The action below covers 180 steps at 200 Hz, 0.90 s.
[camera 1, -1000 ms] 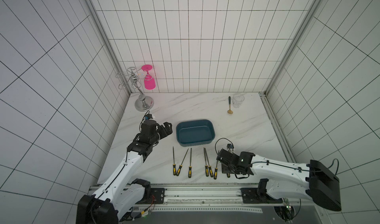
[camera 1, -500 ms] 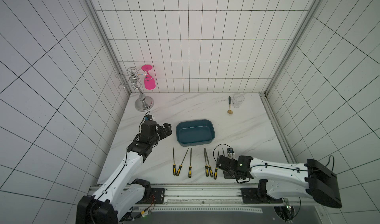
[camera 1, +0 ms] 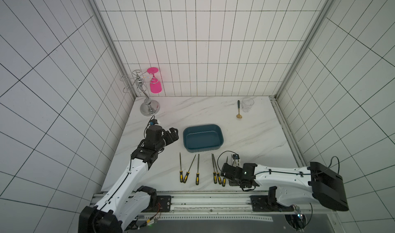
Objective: Put the file tool into the storage box
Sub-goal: Pick up the file tool from the center of the board, then place the file tool in the storage box.
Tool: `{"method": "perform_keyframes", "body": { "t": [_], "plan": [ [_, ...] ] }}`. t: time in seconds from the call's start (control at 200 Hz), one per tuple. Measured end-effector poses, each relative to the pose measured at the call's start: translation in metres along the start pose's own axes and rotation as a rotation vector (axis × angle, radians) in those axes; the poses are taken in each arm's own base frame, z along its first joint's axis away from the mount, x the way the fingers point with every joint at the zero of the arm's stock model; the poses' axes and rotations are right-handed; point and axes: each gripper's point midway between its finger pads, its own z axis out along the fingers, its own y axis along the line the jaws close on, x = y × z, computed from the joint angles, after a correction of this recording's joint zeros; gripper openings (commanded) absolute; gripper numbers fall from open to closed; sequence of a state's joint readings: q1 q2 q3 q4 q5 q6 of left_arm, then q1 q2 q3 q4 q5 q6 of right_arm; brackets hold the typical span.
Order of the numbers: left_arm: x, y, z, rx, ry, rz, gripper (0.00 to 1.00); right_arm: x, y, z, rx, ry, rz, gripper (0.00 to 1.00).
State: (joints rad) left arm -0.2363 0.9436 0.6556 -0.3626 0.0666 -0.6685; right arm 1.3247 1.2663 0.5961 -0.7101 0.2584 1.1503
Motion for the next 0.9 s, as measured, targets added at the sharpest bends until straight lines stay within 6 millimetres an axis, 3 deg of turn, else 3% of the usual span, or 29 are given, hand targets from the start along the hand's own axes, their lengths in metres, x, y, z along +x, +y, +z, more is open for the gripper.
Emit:
{"method": "perform_keyframes", "body": {
  "t": [0.18, 0.285, 0.416, 0.536, 0.686, 0.901],
  "plan": [
    [-0.007, -0.04, -0.014, 0.114, -0.018, -0.008, 0.98, -0.012, -0.016, -0.027, -0.015, -0.081, 0.018, 0.09],
    [-0.019, -0.061, -0.027, 0.154, -0.053, 0.022, 0.98, -0.029, -0.02, -0.051, -0.008, -0.142, -0.001, 0.12],
    [-0.043, -0.06, -0.043, 0.123, -0.154, 0.059, 0.98, -0.067, 0.001, -0.099, -0.092, -0.262, -0.046, 0.13],
    [-0.068, -0.04, -0.054, 0.045, -0.234, 0.051, 0.98, -0.105, 0.014, -0.13, -0.154, -0.346, -0.04, 0.1],
    [-0.086, -0.011, -0.055, -0.037, -0.277, 0.016, 0.98, -0.141, 0.037, -0.128, -0.182, -0.39, -0.071, 0.04],
    [-0.079, -0.005, -0.047, -0.044, -0.244, 0.008, 0.99, -0.177, 0.096, -0.107, -0.133, -0.426, -0.395, 0.04]
  ]
}}
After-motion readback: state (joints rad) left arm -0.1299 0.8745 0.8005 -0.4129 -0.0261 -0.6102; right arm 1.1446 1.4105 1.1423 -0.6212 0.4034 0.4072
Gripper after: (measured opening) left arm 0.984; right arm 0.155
